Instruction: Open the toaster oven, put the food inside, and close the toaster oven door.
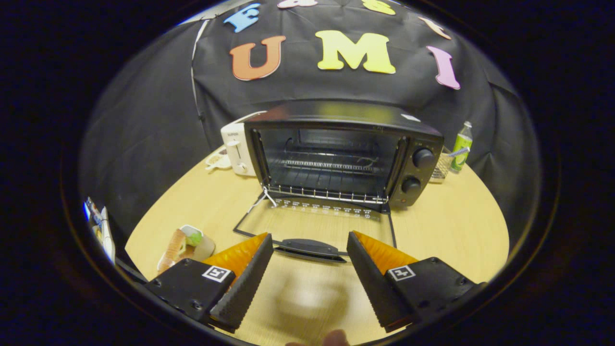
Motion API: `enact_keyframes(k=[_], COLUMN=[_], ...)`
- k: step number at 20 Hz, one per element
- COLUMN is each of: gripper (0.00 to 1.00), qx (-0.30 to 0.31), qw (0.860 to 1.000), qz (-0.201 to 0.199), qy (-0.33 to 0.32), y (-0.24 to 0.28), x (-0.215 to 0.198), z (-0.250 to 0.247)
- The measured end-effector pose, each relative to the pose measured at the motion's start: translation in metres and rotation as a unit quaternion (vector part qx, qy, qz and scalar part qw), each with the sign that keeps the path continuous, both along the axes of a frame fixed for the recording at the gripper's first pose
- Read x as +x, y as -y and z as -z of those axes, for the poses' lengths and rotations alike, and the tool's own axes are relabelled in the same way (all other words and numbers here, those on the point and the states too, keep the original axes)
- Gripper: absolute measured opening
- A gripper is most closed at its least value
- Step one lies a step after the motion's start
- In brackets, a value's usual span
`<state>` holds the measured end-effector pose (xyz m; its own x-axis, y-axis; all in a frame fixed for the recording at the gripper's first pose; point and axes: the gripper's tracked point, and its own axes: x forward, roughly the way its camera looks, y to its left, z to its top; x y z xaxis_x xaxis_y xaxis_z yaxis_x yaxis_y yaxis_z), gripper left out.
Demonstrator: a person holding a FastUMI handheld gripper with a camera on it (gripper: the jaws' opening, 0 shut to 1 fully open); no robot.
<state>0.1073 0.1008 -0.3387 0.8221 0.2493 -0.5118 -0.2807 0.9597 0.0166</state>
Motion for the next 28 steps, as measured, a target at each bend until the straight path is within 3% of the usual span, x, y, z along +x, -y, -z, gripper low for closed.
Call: enact_keyframes(k=[6, 9, 12, 18, 22, 28], gripper=[1.0, 1.0, 1.0, 1.0, 0.99, 0.76], qx=[0.048, 0.092, 0.114, 0.12, 0.197, 0.276], qw=[0.992, 0.975, 0.956, 0.931, 0.897, 0.848], qz=[-0.116, -0.171, -0.197, -0.168, -0.126, -0.089], qy=[-0.027, -0.11, -0.185, -0.301, -0.376, -0.444], y=[-0.041, -0.079, -0.115, -0.138, -0.15, -0.171], x=[-0.047, -0.082, -0.107, -0.109, -0.1, -0.088], z=[-0.06, -0.06, -0.039, 0.027, 0.049, 0.063])
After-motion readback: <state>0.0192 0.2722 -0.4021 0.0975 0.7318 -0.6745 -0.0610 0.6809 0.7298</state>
